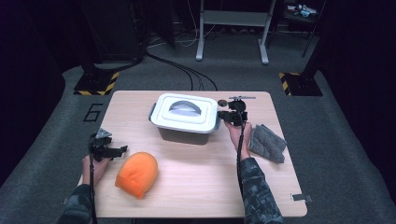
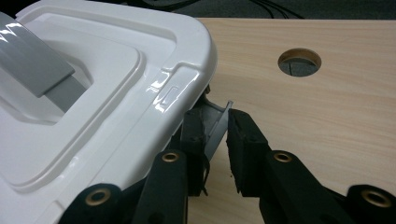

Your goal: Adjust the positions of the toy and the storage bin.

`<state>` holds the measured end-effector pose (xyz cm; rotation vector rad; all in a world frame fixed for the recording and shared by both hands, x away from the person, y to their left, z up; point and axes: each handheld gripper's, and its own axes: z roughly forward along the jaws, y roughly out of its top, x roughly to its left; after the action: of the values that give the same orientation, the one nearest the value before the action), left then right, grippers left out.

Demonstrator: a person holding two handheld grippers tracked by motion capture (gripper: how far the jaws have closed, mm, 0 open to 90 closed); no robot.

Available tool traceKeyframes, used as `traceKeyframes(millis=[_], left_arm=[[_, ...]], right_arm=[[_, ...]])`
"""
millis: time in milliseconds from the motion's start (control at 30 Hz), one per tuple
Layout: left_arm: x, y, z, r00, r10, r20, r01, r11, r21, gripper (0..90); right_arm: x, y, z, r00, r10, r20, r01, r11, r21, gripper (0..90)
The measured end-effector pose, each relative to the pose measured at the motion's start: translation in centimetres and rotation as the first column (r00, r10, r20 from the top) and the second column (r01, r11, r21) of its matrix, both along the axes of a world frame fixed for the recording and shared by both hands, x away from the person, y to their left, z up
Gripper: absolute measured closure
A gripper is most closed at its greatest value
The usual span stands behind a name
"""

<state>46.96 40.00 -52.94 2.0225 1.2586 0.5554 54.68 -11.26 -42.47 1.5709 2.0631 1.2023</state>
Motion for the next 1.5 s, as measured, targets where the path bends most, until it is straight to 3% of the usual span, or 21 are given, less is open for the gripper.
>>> traceKeyframes(millis=[600,800,967,1100,1267,1400,1500], left_arm=[[0.0,0.0,0.0,1.0000,0.000,0.001,0.000,1.0000,0.000,11.1],[0.0,0.0,0.0,1.0000,0.000,-0.001,0.000,1.0000,-0.001,11.1],[0.0,0.0,0.0,1.0000,0.001,0.000,-0.001,1.0000,0.000,11.1],[0.0,0.0,0.0,1.0000,0.001,0.000,-0.001,1.0000,0.000,11.1],[0.0,0.0,0.0,1.0000,0.001,0.000,-0.001,1.0000,0.000,11.1],[0.0,0.0,0.0,1.0000,0.001,0.001,-0.001,1.0000,0.000,11.1],[0.0,0.0,0.0,1.0000,0.001,0.000,-0.001,1.0000,0.000,11.1]], right_arm=[[-1.2,-0.4,0.1,1.0000,-0.007,-0.003,0.007,1.000,-0.014,74.8],[-1.5,-1.0,0.8,0.9998,0.021,0.002,-0.020,0.999,-0.046,53.5],[-2.0,-1.6,2.3,0.9966,0.065,0.050,-0.061,0.996,-0.066,28.7],[-2.1,-0.9,3.4,0.9898,0.122,0.073,-0.116,0.990,-0.083,17.9],[-1.9,0.8,3.9,0.9731,0.215,0.082,-0.205,0.972,-0.118,11.5],[-1.3,2.5,3.8,0.9548,0.284,0.089,-0.270,0.952,-0.144,14.8],[-0.9,3.7,3.7,0.9403,0.330,0.084,-0.315,0.936,-0.156,23.6]])
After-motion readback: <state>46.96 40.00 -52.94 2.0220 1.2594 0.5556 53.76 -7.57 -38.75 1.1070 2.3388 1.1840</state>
